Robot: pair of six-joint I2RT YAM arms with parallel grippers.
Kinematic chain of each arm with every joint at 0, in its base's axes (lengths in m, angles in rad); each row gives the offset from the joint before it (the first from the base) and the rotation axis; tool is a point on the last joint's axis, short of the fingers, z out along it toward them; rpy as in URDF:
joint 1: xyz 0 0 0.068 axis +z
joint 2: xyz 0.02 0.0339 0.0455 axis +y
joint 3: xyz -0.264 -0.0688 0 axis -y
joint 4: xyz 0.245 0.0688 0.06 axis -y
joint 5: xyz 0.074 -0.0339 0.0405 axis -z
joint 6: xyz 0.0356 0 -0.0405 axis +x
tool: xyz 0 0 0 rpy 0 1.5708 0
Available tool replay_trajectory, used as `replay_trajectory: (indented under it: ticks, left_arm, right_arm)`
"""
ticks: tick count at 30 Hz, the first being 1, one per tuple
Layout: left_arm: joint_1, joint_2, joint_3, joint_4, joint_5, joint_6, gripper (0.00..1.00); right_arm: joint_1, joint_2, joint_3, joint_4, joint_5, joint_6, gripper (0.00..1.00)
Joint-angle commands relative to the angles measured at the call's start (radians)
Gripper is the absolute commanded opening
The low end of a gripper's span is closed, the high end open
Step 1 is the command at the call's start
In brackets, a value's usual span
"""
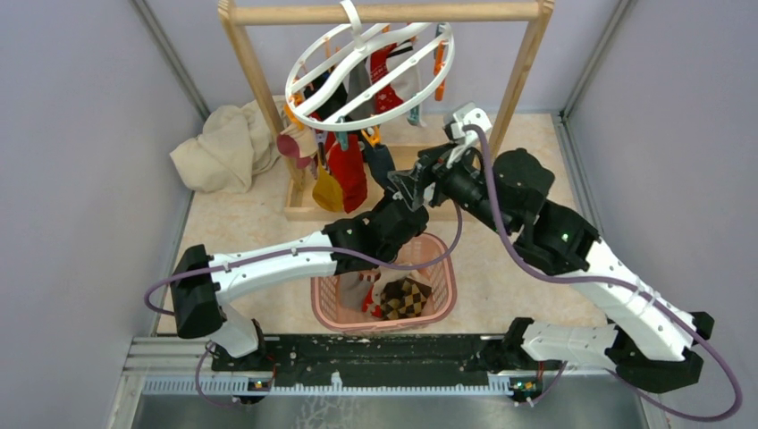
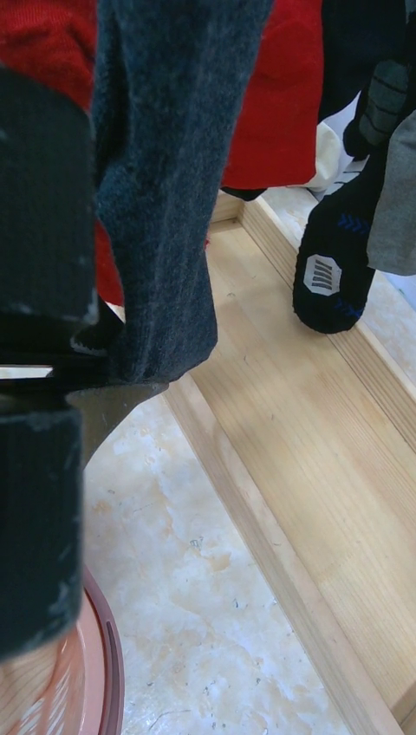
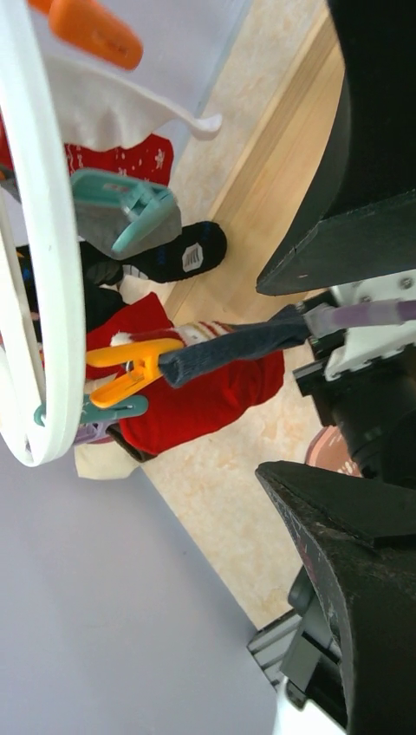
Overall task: Remove the socks clipped to the hanger
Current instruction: Remove the sock from the hanger.
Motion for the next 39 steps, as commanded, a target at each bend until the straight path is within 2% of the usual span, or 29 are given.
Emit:
replay_trajectory:
  ticks: [1, 22, 39]
  left_arm:
    - [-0.007, -0.032, -0.019, 0.011, -0.014, 0.001, 0.01]
    - [-0.006, -0.045, -0.030, 0.019, -0.016, 0.001, 0.01]
    - [-0.006, -0.045, -0.039, 0.021, -0.009, -0.010, 0.01]
  right_arm:
    - [0.010, 0.056, 0.069, 0.093, -0.035, -0.025, 0.71]
    - [0.021, 0.272, 0.161, 0.236, 0.093, -0.155, 0.71]
    - [0.022, 0.308, 0.160, 0.356, 0.165, -0.210, 0.65]
